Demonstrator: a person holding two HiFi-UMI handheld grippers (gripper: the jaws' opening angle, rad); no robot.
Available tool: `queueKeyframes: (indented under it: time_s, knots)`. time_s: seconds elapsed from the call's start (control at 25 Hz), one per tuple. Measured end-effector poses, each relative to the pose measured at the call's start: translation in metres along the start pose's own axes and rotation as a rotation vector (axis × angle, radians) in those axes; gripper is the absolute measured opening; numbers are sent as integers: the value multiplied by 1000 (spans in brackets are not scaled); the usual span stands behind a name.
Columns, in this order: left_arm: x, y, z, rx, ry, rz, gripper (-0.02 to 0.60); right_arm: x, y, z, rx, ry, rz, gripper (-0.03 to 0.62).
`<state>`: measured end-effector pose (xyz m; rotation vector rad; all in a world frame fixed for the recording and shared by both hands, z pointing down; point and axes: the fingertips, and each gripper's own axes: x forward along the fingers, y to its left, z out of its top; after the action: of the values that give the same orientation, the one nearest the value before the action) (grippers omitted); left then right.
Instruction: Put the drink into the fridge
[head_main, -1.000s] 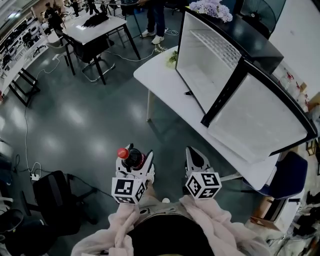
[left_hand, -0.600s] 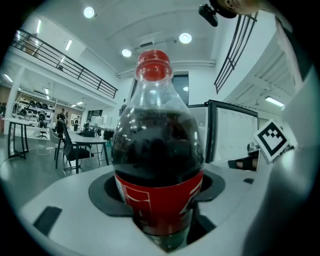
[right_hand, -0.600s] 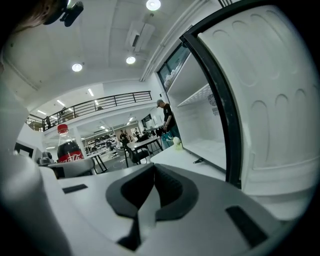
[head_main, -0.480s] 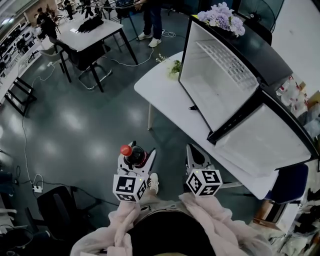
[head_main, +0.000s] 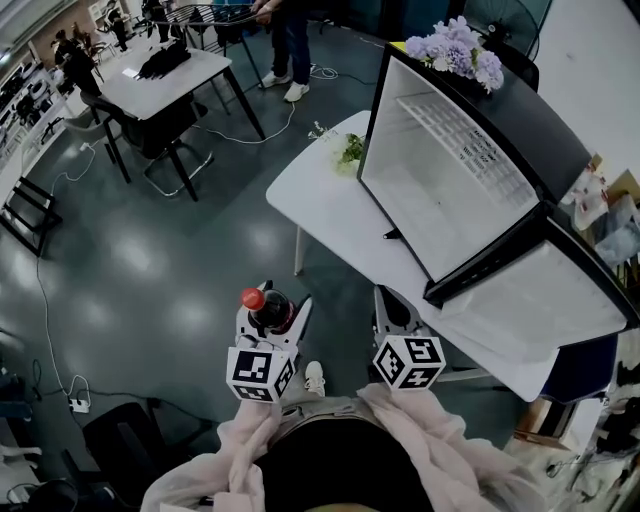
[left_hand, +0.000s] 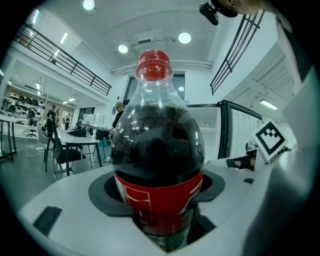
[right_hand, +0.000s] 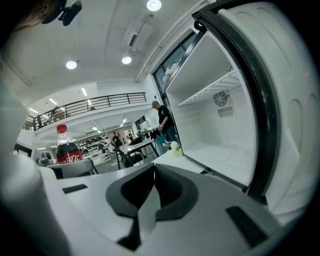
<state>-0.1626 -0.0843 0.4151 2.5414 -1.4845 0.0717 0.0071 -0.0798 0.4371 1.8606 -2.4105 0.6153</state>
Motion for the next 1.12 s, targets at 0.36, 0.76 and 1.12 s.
queueKeyframes:
  time_s: [0.36, 0.76, 1.12]
  knots:
    - [18, 31, 6, 24, -1, -35, 319, 29, 8, 2, 2, -8, -37, 12]
    - [32, 38, -3, 26, 36, -52, 319, 42, -4, -5, 27, 13, -64, 12]
    - [88, 32, 3, 36, 45, -128, 319, 71, -31, 12, 42, -3, -112, 12]
